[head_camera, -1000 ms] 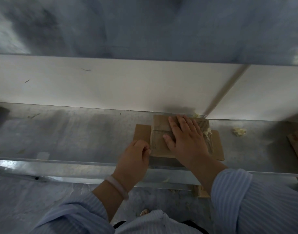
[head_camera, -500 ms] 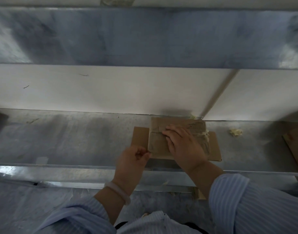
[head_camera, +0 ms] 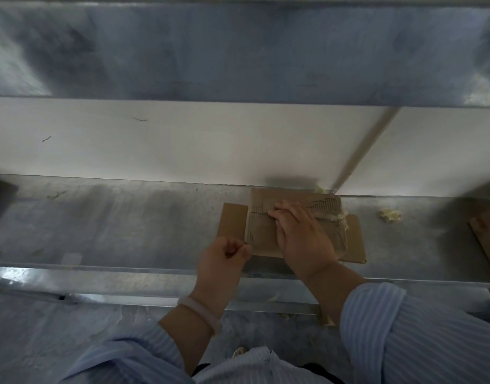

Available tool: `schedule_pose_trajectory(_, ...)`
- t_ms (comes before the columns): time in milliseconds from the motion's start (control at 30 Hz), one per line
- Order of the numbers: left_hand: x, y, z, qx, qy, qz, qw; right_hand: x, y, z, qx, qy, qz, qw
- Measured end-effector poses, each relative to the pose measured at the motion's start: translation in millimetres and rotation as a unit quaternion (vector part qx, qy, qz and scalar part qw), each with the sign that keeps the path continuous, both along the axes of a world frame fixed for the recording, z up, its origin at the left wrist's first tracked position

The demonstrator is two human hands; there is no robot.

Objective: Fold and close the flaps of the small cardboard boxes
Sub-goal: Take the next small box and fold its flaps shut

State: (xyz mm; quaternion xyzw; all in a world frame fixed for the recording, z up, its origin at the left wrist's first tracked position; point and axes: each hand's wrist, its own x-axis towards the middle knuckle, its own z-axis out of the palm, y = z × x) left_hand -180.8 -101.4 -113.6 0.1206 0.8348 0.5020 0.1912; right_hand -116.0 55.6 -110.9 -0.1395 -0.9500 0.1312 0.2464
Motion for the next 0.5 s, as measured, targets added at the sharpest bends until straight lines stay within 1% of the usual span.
schedule_pose_trajectory(67, 2, 1, 0, 0.057, -0.032, 0.014, 0.998, 0, 0, 1, -0.005, -0.001, 0.001, 1.0)
schedule_pose_trajectory(100, 3, 2, 1, 0.08, -0.028, -0.007, 0.996, 0, 1, 1, -0.01, -0.002, 0.004, 1.0)
schedule_pose_trajectory(133, 2, 3, -1, 0.088, -0.006, -0.038, 0.995, 1, 2, 1, -0.017, -0.007, 0.009, 1.0)
schedule_pose_trajectory(200, -4, 3, -8, 0.067, 0.035, -0.093, 0.993, 6, 5, 2, -0.029, -0.04, 0.031, 0.998)
schedule_pose_trajectory(233, -6, 4, -8, 0.058, 0.031, -0.108, 0.992, 8, 6, 3, -0.026, -0.065, 0.044, 0.997)
schedule_pose_trajectory(300, -10, 5, -8, 0.043, 0.036, -0.129, 0.99, 13, 10, 6, 0.001, -0.124, 0.068, 0.99)
schedule_pose_trajectory(367, -10, 6, -2, 0.019, 0.085, -0.142, 0.986, 17, 14, 12, 0.049, -0.169, 0.082, 0.981)
schedule_pose_trajectory(400, -10, 6, 3, 0.013, 0.114, -0.146, 0.983, 20, 15, 16, 0.075, -0.17, 0.085, 0.979)
schedule_pose_trajectory(433, -10, 6, 10, 0.001, 0.141, -0.148, 0.979, 24, 17, 20, 0.098, -0.151, 0.081, 0.98)
schedule_pose_trajectory(500, -13, 7, 20, -0.022, 0.186, -0.155, 0.97, 36, 18, 30, 0.114, -0.066, 0.049, 0.99)
